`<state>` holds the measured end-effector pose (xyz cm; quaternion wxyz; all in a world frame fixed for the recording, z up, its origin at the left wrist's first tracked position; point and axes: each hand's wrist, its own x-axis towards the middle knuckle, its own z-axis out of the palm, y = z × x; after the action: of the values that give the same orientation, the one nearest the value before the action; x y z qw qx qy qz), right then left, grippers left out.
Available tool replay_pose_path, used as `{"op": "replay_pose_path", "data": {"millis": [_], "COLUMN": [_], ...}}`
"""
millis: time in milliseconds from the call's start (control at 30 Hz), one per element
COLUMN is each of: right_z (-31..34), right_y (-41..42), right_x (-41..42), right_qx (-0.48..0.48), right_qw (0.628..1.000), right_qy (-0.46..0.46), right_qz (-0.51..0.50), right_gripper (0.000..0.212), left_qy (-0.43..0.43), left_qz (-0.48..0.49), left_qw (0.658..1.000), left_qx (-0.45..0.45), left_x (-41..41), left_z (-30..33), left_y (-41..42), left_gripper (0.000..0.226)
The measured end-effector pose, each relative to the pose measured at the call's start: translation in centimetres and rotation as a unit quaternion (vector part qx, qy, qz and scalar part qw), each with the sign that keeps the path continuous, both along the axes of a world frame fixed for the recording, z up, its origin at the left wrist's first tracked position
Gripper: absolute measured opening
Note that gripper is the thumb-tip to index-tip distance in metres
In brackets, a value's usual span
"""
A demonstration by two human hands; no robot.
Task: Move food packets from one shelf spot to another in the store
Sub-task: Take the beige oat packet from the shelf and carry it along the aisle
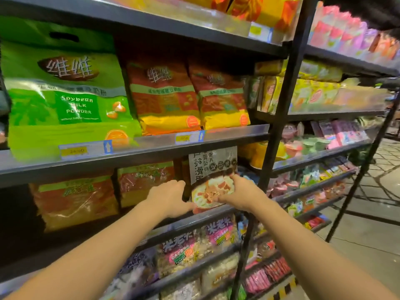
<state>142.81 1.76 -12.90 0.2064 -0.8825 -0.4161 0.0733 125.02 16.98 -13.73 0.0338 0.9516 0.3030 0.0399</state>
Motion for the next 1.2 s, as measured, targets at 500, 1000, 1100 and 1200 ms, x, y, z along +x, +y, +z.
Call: {"op": "replay_pose_path", "data": {"millis": [500, 1000, 1100, 1200], "right_z": [-3.6, -9.8, -11.4, -12.9], "right_y": [4.8, 11.8, 12.2, 12.5], "right_x": [15.7, 24.3, 25.2, 25.7], "right_qx": [0.01, 0.046, 0.042, 0.032], "right_qw": [0.999, 0.987, 0.978, 0.972], "right_qy": [0.032, 0.152, 0.2, 0.225], "right_qz": [0.035, 0.022, 0.043, 0.065], "right_gripper": [0.095, 0.12, 0.124, 0.122], "left_qy": [-0.036, -0.061, -0.128, -0.223], "left_qz": [0.107, 0.194, 0.21, 0.232], "left_qw": [0.99, 0.963, 0.945, 0.912], "left_qx": [-0.083, -0.176, -0.215, -0.256], "left_x": [11.5, 16.3, 16.9, 17.6], "left_z": [-5.1, -12.4, -14.2, -14.7], "left_y": [3.1, 8.5, 7.9, 7.0], "left_gripper": [0.097, 0.072, 0.067, 0.059]}}
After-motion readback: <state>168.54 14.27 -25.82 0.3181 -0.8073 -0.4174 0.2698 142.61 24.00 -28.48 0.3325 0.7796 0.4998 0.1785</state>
